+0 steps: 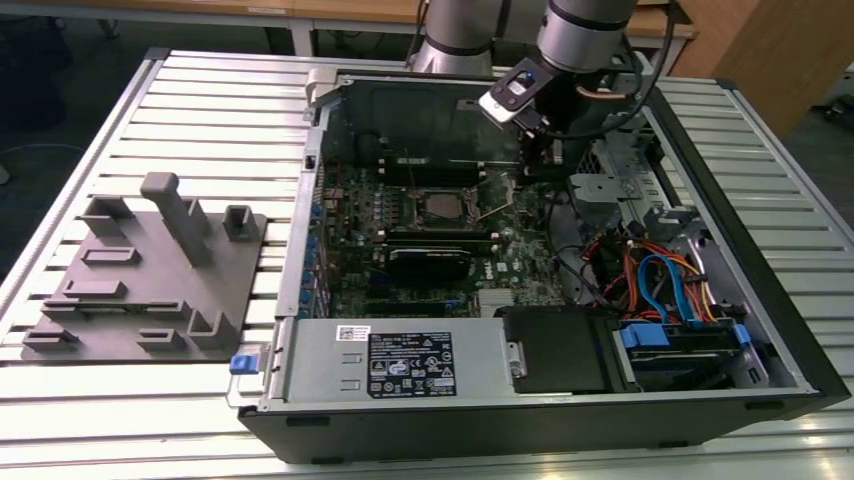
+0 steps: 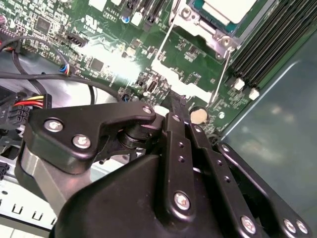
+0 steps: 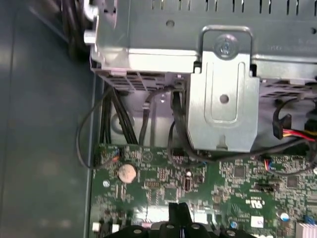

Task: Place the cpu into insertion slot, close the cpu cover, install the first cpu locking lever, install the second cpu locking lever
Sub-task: 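Close the cpu cover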

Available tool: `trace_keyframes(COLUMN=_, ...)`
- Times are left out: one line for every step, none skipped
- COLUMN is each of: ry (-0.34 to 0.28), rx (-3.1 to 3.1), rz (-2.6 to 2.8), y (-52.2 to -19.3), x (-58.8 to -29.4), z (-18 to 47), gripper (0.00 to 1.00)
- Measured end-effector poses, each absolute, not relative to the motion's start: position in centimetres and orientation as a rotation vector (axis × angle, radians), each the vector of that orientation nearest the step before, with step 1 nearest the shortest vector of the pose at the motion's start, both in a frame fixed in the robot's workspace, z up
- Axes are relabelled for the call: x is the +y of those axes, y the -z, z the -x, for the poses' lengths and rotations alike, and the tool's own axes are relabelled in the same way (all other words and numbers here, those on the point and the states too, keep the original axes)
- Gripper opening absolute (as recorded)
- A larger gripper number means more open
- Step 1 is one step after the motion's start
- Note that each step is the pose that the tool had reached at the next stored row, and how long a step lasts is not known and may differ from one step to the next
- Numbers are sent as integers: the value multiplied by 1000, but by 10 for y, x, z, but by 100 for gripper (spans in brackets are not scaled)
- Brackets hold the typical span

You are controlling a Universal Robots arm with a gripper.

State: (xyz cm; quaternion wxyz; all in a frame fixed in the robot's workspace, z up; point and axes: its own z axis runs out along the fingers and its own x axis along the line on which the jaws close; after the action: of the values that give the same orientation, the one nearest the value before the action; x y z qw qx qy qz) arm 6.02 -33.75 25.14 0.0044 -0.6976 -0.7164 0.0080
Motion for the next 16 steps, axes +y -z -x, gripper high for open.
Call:
trace_keyframes(ry=-25, rx=-2240, rz=2190, y=-251, x=-337, z=-61, gripper=10)
trace_keyframes(ry=-25, rx=-2236, rz=2194, y=-251, x=-337, z=-63, gripper=10)
trace_keyframes(ry=-25, rx=-2231, rz=2199, y=-250, x=-337, z=-64, gripper=10)
trace_keyframes(ry=-25, rx=-2227, rz=2203, y=-249, x=-337, z=-65, gripper=10)
trace_keyframes(ry=-25, rx=-2222, rz=2207, y=-248, x=-336, z=-65, gripper=10)
trace_keyframes(ry=-25, rx=-2219, rz=2211, y=-246, x=-336, z=-65, gripper=10)
trace_keyframes(ry=-25, rx=-2217, rz=2213, y=-245, x=-336, z=-65, gripper=10)
trace_keyframes(ry=-25, rx=-2215, rz=2215, y=-243, x=-336, z=-65, gripper=10)
trace_keyframes(ry=-25, rx=-2213, rz=2216, y=-241, x=-336, z=-65, gripper=10)
trace_keyframes(ry=-25, rx=-2209, rz=2221, y=-240, x=-336, z=-65, gripper=10)
trace_keyframes(ry=-25, rx=-2200, rz=2229, y=-240, x=-336, z=-65, gripper=10)
trace_keyframes(ry=-25, rx=-2190, rz=2240, y=-239, x=-336, z=-65, gripper=10)
trace_keyframes(ry=-25, rx=-2178, rz=2251, y=-239, x=-336, z=-65, gripper=10)
trace_keyframes(ry=-25, rx=-2167, rz=2262, y=-239, x=-336, z=-65, gripper=10)
trace_keyframes(ry=-25, rx=-2160, rz=2268, y=-239, x=-336, z=-64, gripper=10)
trace_keyframes(ry=-24, rx=-2159, rz=2269, y=-239, x=-336, z=-63, gripper=10)
